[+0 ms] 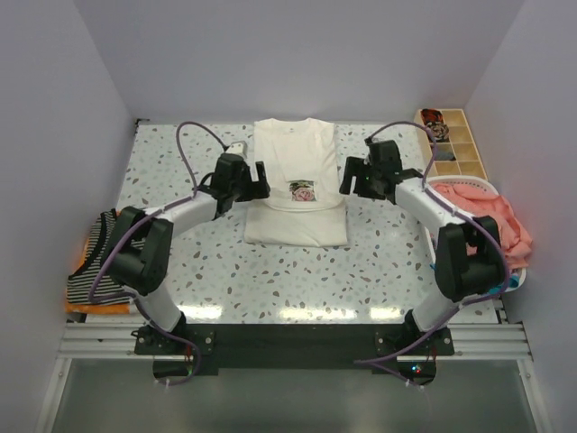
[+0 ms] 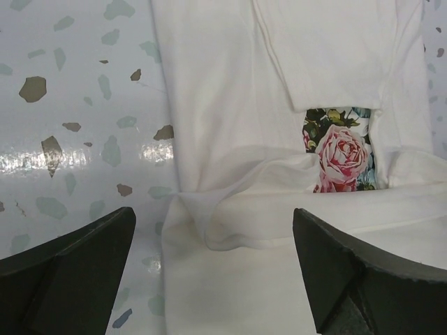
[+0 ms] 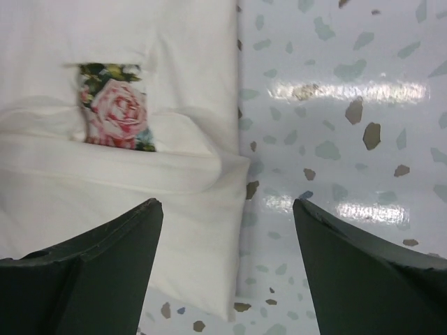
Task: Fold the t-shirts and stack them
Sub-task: Fold the folded rectangular tshirt in 1/3 of the way
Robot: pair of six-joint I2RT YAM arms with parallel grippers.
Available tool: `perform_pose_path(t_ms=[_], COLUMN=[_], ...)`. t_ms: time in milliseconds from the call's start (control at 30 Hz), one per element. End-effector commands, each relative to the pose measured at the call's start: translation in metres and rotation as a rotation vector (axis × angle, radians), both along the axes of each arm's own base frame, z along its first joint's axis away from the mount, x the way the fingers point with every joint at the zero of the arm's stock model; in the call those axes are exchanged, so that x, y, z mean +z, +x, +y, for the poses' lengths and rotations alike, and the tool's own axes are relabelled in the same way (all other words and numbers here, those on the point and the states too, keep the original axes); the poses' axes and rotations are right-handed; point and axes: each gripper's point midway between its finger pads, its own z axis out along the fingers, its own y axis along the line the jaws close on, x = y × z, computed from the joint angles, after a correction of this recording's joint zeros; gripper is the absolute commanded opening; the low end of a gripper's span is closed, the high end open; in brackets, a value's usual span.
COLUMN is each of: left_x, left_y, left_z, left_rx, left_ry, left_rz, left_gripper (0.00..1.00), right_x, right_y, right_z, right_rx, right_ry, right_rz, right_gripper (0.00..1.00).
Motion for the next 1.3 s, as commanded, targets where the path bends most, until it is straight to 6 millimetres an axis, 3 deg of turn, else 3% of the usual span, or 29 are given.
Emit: perform_pose_path(t_ms=[0, 167, 300, 400, 533, 733, 1000, 1267], left_x=[0.054, 0.057, 0.041, 0.025, 0.006, -0.006, 0.001, 0.004], left_y=[0.001, -0.025, -0.049, -0.052, -0.047, -0.030, -0.006, 0.021], left_z=[-0.008, -0.040, -0.059, -0.065, -0.072, -0.079, -0.084, -0.081], left_rx=[-0.064, -0.254, -0.389, -0.423, -0.430, -0.436, -0.431, -0.415], left_ry=[-0.061, -0.174, -0.243, -0.262, -0.289, -0.289, -0.261, -0.207], left_rz=[-0.141, -0.088, -0.006, 0.035, 0.063, 0.072, 0.025, -0.029], left_gripper=[1.00, 1.00, 1.00, 1.00, 1.00, 0.99, 0.99, 0.99], right_x=[0.069, 0.044, 0.032, 0.020, 0.005, -0.013, -0.023, -0.037], right_y=[0.002, -0.015, -0.027, -0.029, -0.026, -0.022, -0.010, 0.016], right_z=[0.029, 0.058, 0.074, 0.081, 0.087, 0.088, 0.085, 0.086], right_rx=[0.112, 0.186, 0.235, 0.250, 0.264, 0.253, 0.242, 0.221], right_ry=[0.147, 0.266, 0.297, 0.308, 0.317, 0.291, 0.255, 0.224], right_rz=[-0.141, 0.010, 0.054, 0.081, 0.122, 0.161, 0.157, 0.144], right_gripper=[0.80, 0.75, 0.75, 0.75, 0.75, 0.75, 0.76, 0.76])
